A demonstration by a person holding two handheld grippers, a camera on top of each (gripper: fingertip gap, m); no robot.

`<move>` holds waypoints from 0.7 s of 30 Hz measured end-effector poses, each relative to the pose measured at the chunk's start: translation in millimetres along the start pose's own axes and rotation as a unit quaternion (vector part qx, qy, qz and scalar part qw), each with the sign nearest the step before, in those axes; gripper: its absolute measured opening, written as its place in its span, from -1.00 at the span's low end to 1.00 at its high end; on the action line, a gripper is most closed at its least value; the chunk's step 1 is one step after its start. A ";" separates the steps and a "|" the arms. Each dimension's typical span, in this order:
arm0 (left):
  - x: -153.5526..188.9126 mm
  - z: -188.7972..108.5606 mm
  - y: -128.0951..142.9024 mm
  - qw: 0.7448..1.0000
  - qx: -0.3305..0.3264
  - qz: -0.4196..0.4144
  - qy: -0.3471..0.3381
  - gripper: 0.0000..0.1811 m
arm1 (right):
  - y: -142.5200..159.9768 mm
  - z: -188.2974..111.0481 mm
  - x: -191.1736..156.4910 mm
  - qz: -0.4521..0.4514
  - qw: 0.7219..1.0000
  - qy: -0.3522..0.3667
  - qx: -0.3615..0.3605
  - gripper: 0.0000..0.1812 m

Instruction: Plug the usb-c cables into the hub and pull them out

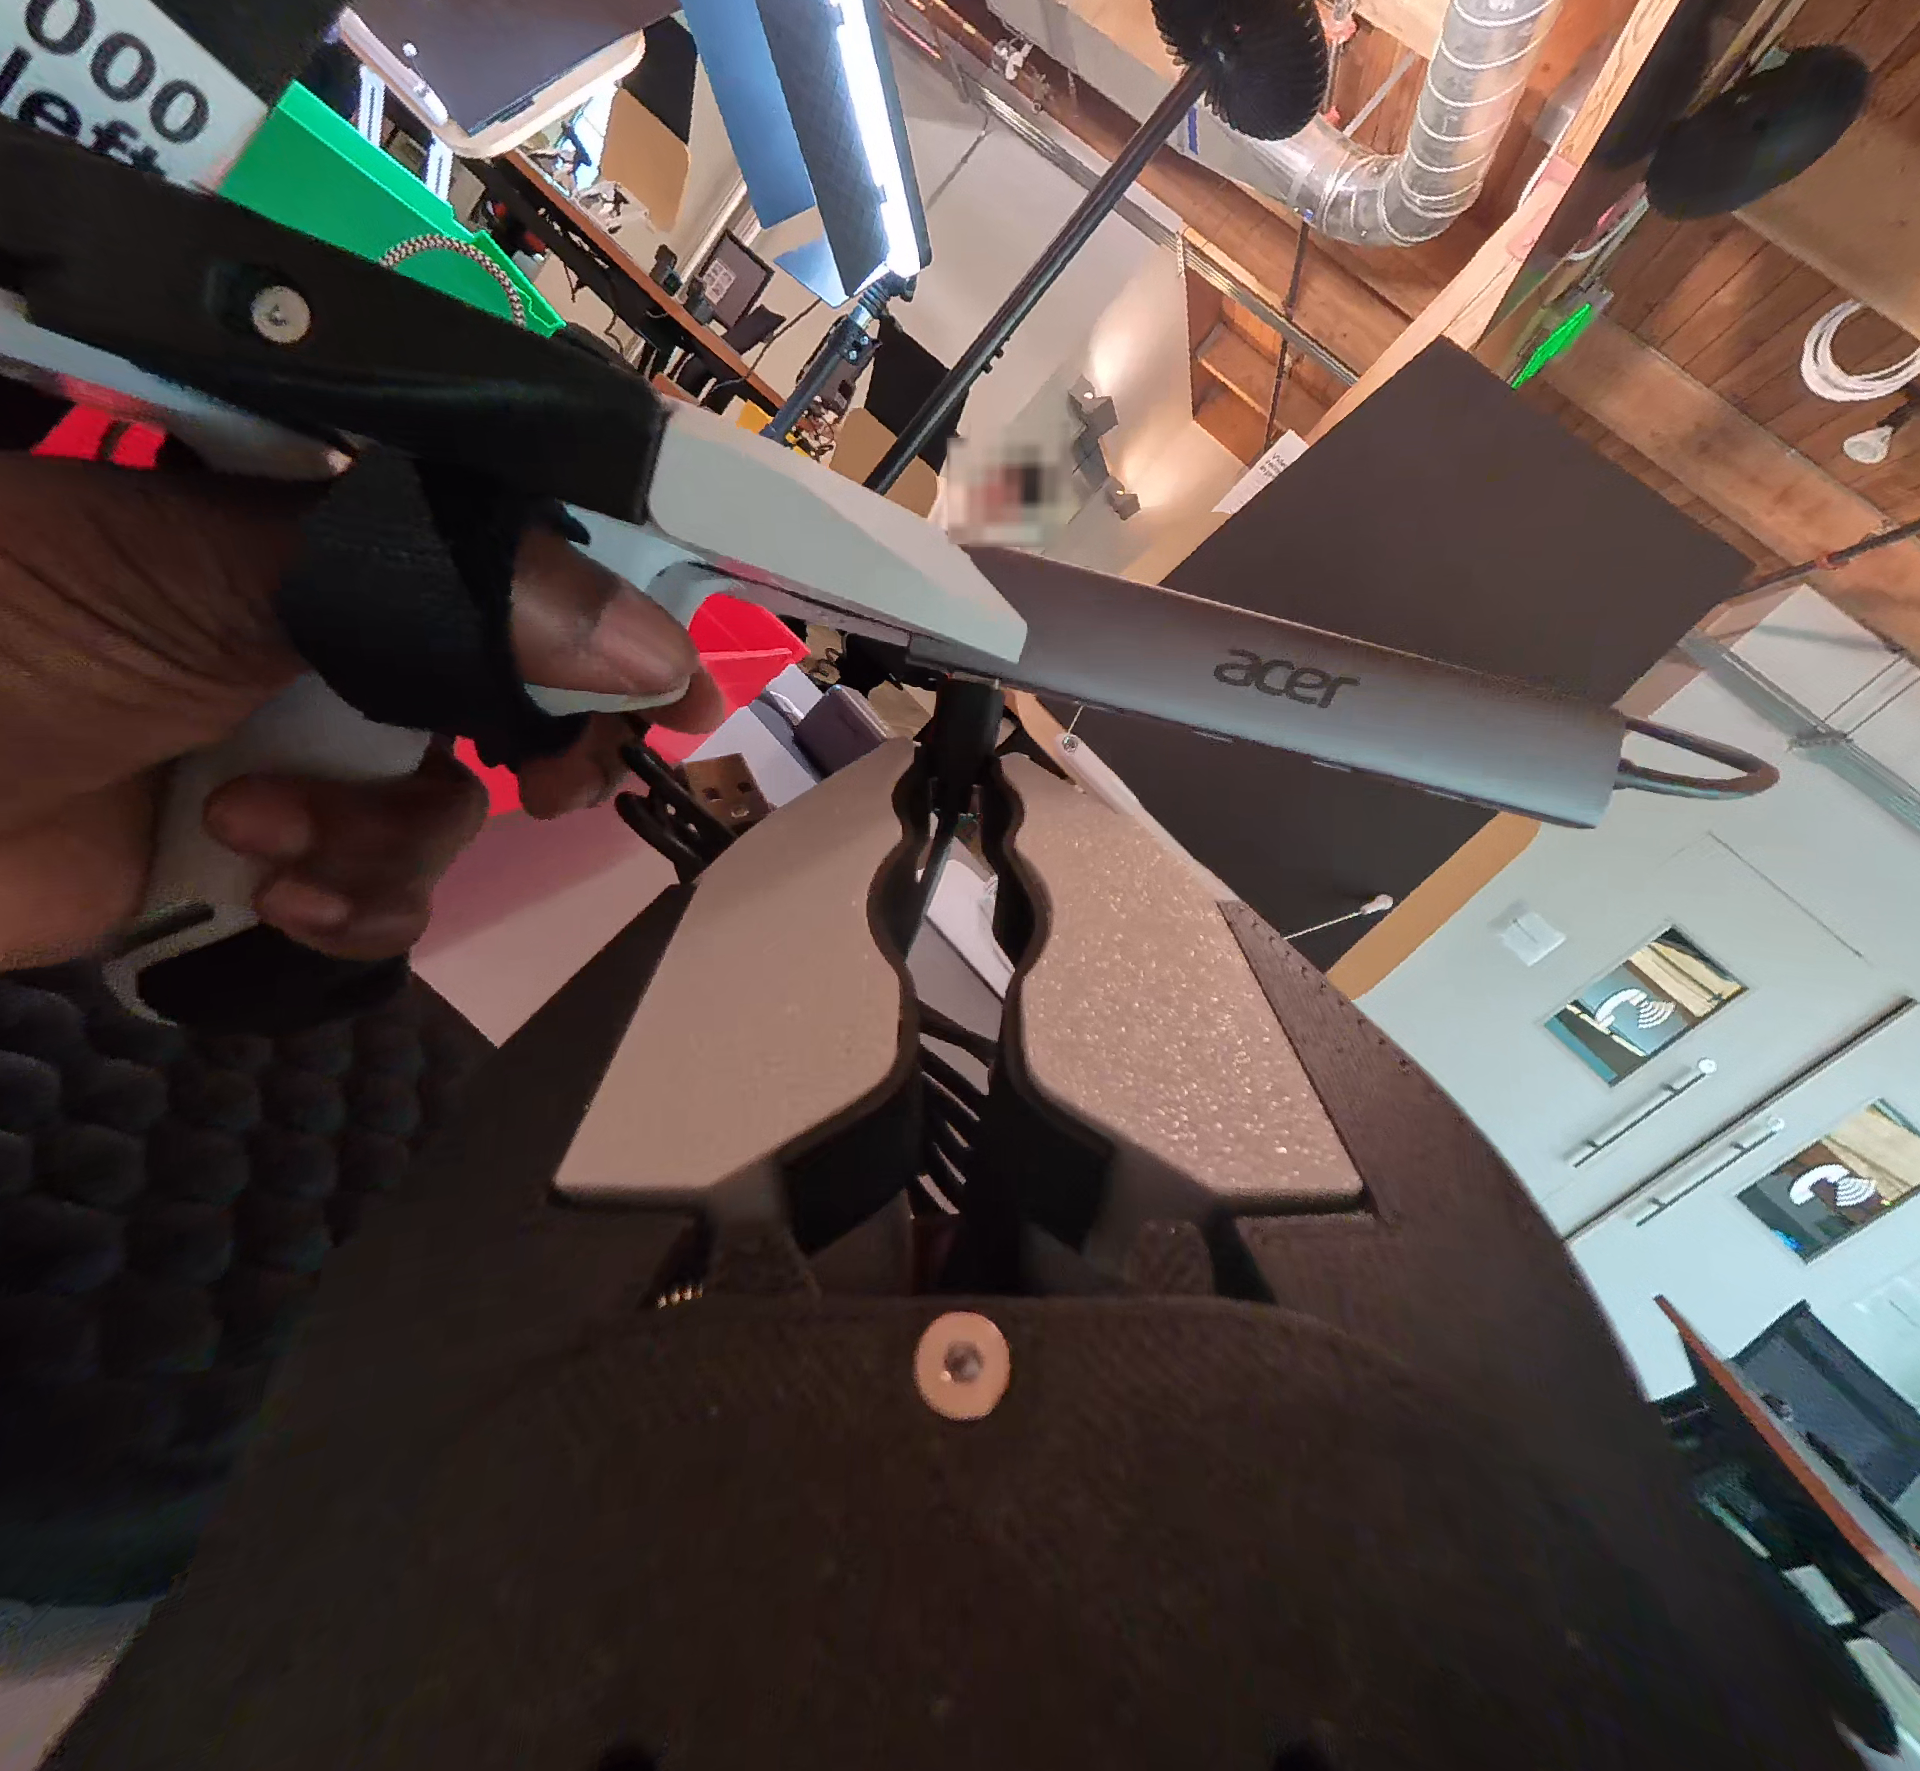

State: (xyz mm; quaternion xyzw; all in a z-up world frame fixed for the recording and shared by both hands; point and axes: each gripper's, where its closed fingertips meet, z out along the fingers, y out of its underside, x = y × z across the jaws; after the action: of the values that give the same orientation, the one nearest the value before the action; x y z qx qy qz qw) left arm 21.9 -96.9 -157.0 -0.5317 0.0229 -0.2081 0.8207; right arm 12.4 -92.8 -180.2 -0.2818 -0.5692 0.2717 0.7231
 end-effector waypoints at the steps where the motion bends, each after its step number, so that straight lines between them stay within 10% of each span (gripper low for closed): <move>1: -1.3 -0.2 0.2 1.000 0.004 -0.004 -0.003 -0.93 | 1.0 0.5 -1.0 0.008 1.000 -0.002 0.000 -0.90; 21: -25.6 3.0 15.7 0.992 0.030 -0.118 0.006 -0.89 | 24.9 9.6 -8.6 0.032 0.998 -0.028 -0.054 -0.90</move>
State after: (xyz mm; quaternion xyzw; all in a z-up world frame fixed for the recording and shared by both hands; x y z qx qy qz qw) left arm 4.2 -79.5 -174.3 -0.5047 -0.0417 -0.3074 0.8056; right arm -0.5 -80.7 -202.0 -0.3306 -0.5941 0.2710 0.6814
